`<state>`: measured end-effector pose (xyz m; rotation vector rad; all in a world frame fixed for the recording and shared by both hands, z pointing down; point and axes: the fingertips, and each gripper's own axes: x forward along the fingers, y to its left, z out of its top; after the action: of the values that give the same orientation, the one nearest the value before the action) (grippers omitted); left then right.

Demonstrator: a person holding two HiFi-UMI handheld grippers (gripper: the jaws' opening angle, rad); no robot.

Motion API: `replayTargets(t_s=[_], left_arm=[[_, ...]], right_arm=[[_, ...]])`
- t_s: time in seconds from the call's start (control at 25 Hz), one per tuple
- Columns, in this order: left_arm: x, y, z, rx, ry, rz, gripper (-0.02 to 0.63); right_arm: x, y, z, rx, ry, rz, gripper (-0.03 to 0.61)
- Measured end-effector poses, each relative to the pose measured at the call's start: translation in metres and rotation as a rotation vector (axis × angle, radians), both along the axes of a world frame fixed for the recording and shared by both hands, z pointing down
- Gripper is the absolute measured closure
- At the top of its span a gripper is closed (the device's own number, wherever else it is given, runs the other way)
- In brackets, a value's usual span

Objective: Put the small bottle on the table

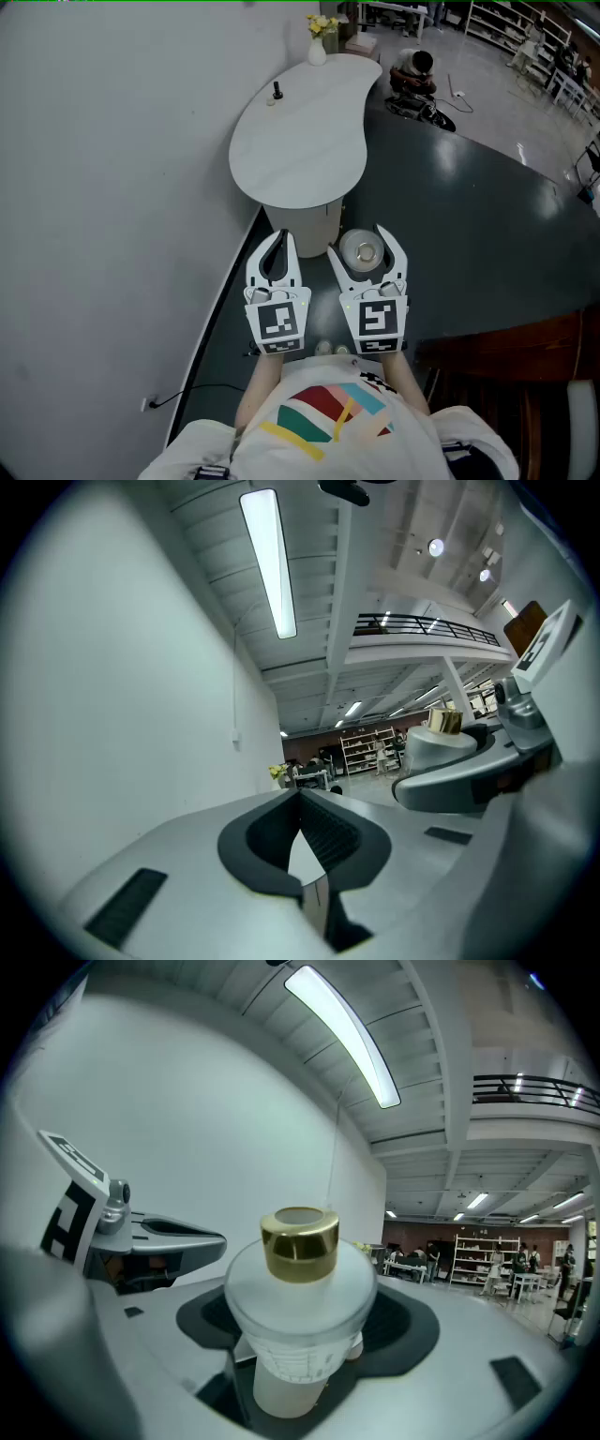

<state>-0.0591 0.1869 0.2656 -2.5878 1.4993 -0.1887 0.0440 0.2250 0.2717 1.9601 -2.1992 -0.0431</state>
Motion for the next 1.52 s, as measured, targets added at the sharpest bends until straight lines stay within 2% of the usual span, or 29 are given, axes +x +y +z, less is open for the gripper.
replayTargets(t_s=[0.2,0.68,1.52], left_arm=[[-0.004,-0.012,-0.009,0.03,0.014,0.005,0.597],[-0.011,-0.008,-0.01,0.041,0.03,0.006,0.597],[-0.045,-0.043,-0.005,0.05,0.059,-0.013,0.597]], right_arm=[[-0.004,-0.012,-0.008,0.03,0.012,0.0,0.232],[-0.01,-0.007,-0.007,0.045,0.0,-0.02,0.232],[-0.025,-0.029,0.012,-0.007,0.033,0.03,0.232]])
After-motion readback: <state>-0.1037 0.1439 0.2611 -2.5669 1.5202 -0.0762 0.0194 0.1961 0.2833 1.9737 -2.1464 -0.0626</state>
